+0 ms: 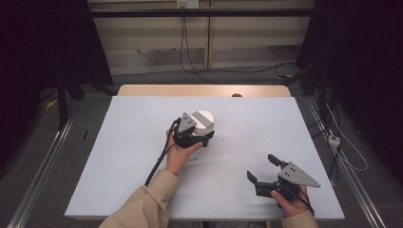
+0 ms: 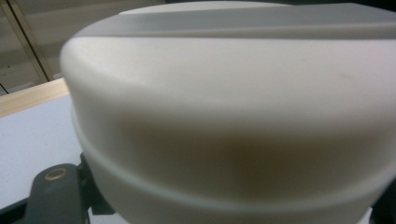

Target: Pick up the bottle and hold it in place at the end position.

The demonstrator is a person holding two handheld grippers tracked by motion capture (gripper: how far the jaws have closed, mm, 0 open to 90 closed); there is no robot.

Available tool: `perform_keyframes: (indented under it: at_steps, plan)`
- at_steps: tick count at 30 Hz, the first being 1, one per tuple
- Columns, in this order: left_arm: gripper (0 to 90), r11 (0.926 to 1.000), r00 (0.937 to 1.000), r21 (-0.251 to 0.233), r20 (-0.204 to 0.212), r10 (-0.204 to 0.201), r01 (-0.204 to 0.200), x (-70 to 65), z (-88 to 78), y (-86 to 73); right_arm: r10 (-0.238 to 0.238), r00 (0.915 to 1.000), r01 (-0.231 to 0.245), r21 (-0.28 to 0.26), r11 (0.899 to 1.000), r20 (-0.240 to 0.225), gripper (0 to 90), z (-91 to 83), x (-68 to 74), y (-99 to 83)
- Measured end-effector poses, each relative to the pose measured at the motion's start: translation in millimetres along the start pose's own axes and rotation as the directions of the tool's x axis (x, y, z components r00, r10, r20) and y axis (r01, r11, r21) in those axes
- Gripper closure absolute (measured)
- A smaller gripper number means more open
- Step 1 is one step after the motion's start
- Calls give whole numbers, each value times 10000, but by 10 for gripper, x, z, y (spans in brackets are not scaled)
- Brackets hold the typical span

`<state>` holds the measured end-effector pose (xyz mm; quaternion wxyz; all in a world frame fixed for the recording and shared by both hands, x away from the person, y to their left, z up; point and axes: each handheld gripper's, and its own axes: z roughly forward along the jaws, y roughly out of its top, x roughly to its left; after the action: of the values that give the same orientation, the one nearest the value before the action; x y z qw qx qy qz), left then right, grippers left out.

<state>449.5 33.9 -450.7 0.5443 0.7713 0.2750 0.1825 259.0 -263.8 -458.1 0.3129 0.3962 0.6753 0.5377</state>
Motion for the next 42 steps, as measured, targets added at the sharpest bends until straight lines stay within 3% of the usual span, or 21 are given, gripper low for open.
perform_keyframes:
  at_steps: [22,31,42]
  plan:
    - [186,9992,9992,87,-65,400,-399,-41,61,-48,-167,9997,170,183,9997,-155,45,33,24,-2]
    - [185,9994,9994,34,10,354,-354,-42,63,-61,-66,10000,67,92,9999,-58,44,36,-6,53]
    - [185,9997,9997,60,68,253,-253,-24,48,-74,148,9998,-144,379,9992,-120,38,137,-35,120]
